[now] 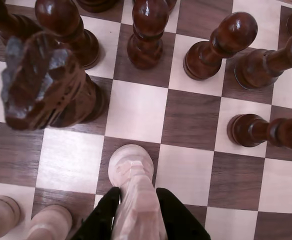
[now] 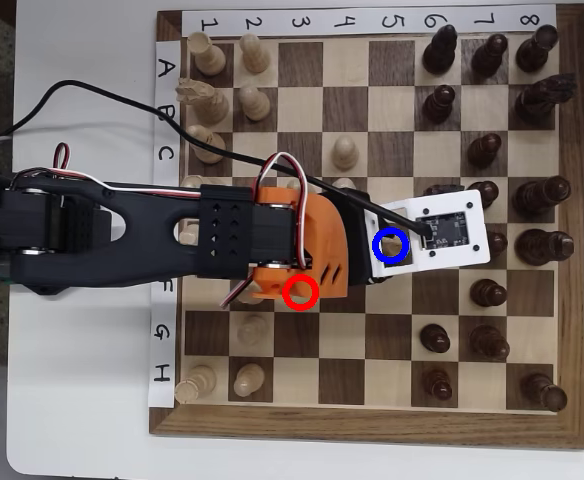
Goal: Move the piece to destination
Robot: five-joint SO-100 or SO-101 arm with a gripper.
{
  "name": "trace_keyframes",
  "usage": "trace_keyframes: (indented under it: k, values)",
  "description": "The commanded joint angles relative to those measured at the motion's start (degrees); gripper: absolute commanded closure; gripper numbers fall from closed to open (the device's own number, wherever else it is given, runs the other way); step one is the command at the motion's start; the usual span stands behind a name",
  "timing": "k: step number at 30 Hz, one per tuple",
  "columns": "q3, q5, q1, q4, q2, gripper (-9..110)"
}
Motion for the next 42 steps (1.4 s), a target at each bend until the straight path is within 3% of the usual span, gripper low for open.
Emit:
trace_keyframes:
  k: [1,42]
  values:
    - [-3.6,-0.62,0.53,-0.97,0.18,100]
    - [-2.55,-1.67,-0.35,2.64,0.53,96]
